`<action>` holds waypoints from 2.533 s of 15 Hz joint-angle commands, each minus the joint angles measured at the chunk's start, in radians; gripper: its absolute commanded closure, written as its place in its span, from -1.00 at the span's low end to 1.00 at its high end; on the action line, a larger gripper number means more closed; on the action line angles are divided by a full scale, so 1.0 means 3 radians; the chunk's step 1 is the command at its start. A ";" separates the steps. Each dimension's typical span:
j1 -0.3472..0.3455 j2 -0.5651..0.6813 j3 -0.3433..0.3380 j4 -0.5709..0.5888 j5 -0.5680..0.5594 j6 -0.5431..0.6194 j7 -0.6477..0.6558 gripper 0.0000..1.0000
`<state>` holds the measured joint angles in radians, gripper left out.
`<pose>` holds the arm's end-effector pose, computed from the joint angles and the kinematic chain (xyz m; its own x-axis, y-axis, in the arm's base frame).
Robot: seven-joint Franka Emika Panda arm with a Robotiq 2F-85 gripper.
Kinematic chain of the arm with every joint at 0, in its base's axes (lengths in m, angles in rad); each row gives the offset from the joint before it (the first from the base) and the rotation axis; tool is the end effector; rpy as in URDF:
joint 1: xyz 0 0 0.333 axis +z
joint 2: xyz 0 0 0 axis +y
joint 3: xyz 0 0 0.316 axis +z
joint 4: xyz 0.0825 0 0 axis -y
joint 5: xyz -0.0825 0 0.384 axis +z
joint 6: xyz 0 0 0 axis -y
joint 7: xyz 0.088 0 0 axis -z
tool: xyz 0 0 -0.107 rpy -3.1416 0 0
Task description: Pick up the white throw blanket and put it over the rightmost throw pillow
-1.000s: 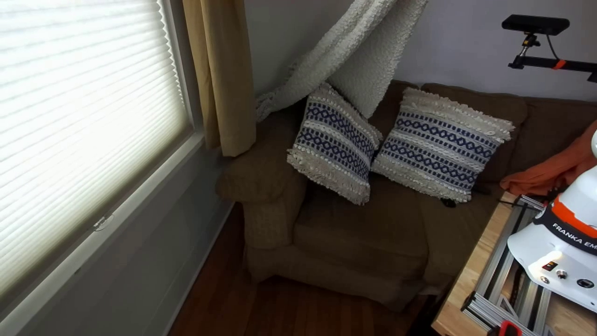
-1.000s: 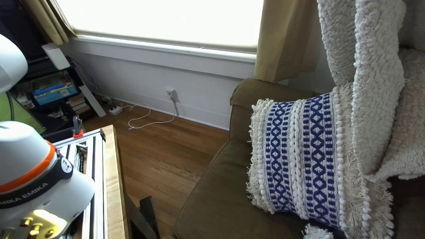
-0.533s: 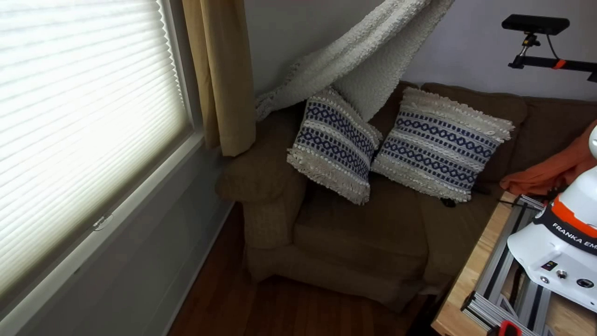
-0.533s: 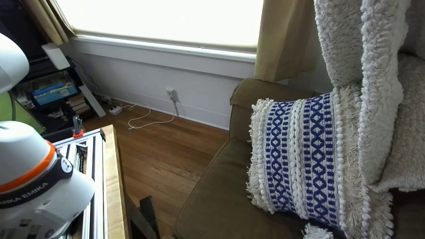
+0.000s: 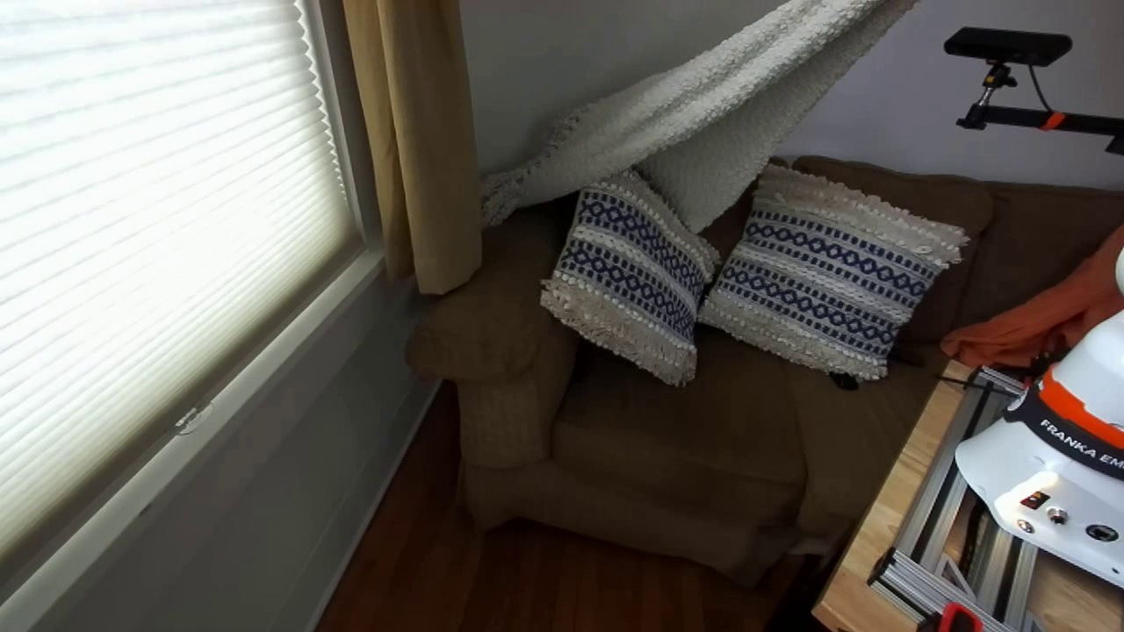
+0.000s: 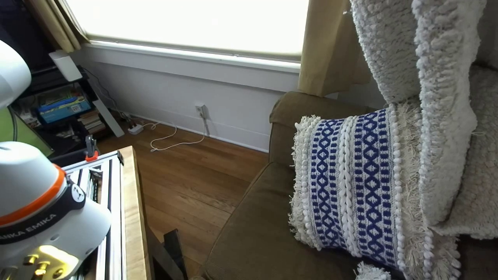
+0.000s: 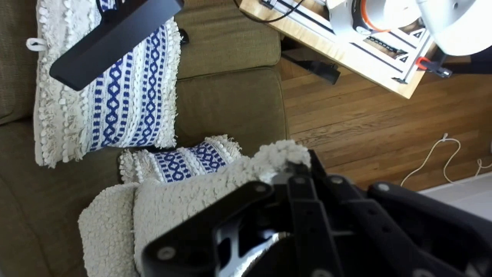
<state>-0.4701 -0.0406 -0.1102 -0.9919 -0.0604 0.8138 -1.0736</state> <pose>0.3345 -0.2318 0.8242 0.8910 0.4419 -0.1044 0.4329 -0.8960 -0.0986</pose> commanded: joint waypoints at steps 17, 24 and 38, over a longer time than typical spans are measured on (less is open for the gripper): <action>0.0767 -0.0329 -0.0639 0.0065 0.0547 0.0017 0.1112 -1.00; 0.0756 -0.0340 -0.0315 -0.0285 0.0021 0.0847 0.1869 -1.00; 0.0943 -0.0776 -0.0020 -0.2478 0.0361 0.3187 0.2817 -1.00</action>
<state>-0.2382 -0.1854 -0.1103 -1.5458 0.0605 1.6652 -0.2809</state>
